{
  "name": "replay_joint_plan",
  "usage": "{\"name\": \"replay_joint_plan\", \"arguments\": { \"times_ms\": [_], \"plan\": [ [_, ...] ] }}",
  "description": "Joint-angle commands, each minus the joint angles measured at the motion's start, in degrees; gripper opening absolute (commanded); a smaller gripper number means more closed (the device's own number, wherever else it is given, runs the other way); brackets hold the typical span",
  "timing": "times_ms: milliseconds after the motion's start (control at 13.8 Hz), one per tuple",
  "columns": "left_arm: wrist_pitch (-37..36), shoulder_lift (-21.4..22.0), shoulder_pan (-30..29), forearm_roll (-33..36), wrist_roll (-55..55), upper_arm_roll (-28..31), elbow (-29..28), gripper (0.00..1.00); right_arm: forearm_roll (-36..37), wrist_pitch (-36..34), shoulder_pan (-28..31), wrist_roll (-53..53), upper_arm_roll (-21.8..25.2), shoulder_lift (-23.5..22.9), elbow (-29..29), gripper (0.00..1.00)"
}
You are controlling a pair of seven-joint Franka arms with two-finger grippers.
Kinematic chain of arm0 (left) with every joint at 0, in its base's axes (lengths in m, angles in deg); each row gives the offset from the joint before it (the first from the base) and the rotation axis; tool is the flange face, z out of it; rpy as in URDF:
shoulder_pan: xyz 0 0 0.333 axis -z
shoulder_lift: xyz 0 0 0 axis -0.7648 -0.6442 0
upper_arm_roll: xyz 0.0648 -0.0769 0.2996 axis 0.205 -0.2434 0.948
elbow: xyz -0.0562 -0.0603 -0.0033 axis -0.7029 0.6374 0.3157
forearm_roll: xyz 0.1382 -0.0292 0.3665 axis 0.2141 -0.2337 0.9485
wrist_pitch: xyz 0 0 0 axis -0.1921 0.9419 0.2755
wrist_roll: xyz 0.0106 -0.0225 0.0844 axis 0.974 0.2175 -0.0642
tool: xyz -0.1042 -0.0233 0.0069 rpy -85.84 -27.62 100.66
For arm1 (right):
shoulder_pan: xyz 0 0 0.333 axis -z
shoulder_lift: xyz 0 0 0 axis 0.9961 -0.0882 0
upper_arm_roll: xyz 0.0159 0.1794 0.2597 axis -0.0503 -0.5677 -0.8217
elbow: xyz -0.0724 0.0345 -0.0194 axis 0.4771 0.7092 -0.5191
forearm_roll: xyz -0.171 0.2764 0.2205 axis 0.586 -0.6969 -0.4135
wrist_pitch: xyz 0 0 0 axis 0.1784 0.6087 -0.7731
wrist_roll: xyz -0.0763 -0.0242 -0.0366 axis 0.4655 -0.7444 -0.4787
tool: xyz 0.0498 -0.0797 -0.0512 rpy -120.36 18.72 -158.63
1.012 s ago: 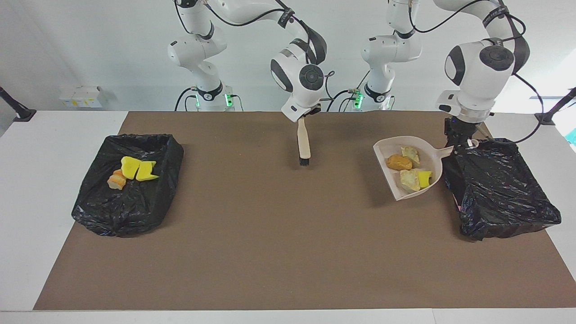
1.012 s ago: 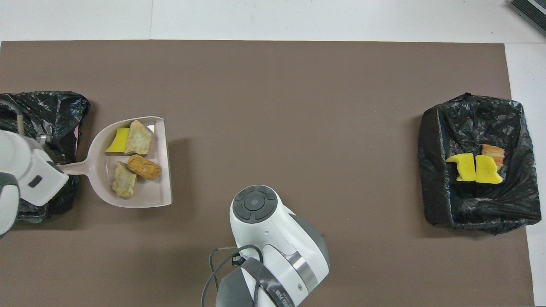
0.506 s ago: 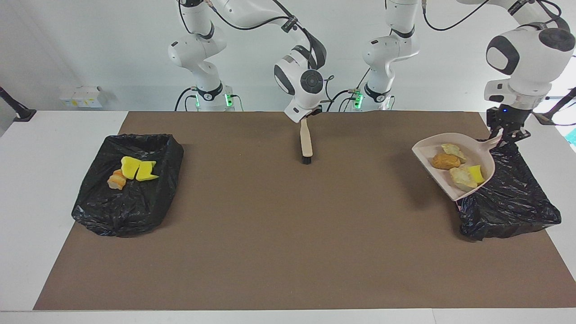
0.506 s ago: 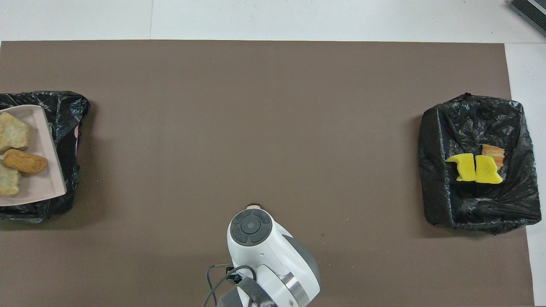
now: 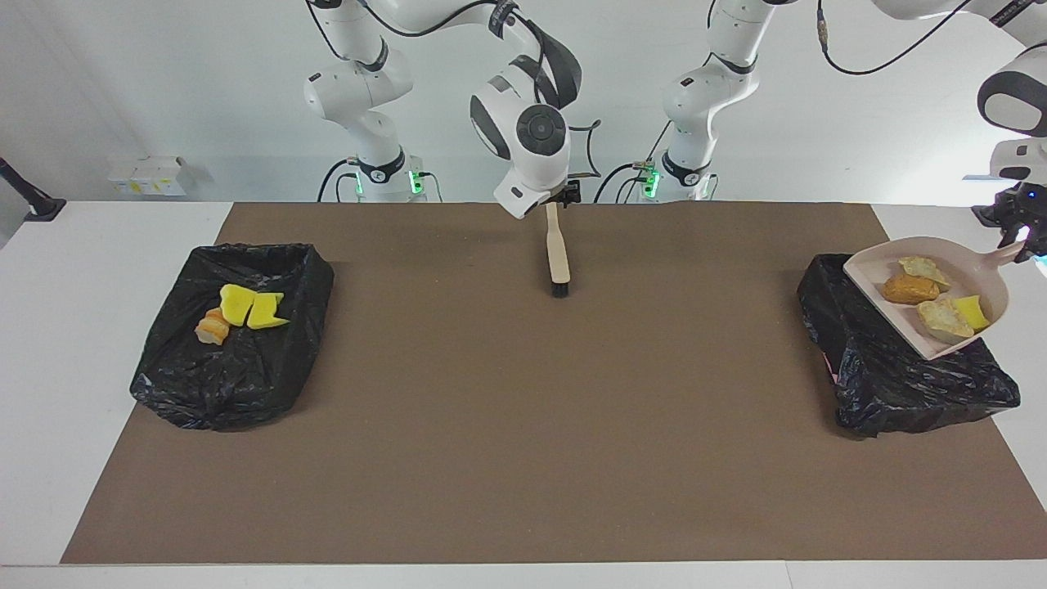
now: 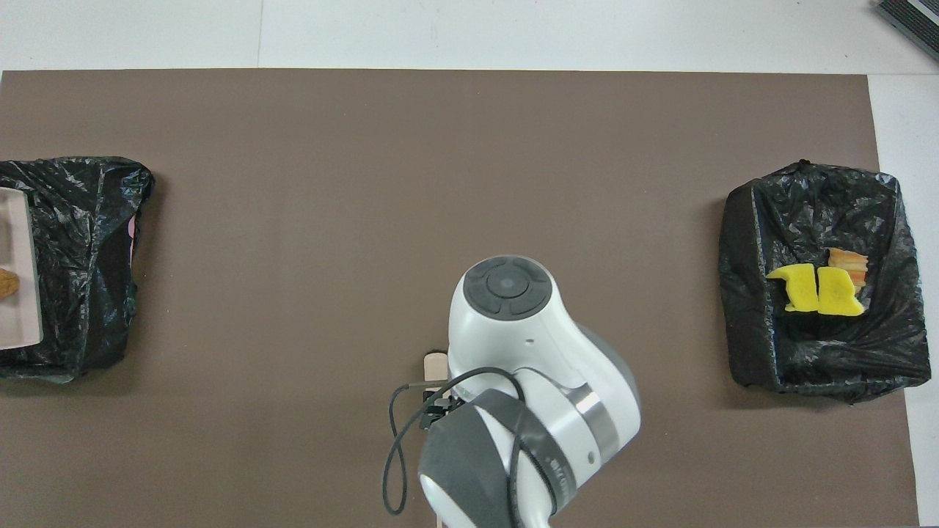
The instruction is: Sweep and dump trash in bin
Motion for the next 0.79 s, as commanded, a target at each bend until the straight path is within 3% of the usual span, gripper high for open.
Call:
{"name": "replay_joint_plan", "arguments": {
  "times_ms": [0,145,506,723],
  "plan": [
    [0.0,-2.9,0.6,4.2,-1.6,-0.4,3.3,0.00,3.8,-7.7,4.7,-7.1,-0.5,-0.5,7.6,1.00],
    [1.8,-3.4,0.7,6.4,-1.5,-0.3,3.5,0.00,8.0,-11.5,7.7,-10.1,-0.5,-0.8,12.1,1.00],
    [1.8,-3.6,3.9,19.3,3.0,-0.4,3.4,0.00,13.8,-12.0,16.1,-25.9,0.7,0.7,18.1,1.00],
    [1.3,-3.4,4.2,22.8,4.4,-0.4,3.2,0.00,19.0,-11.3,21.0,-34.4,0.7,0.7,21.4,1.00]
  ]
}}
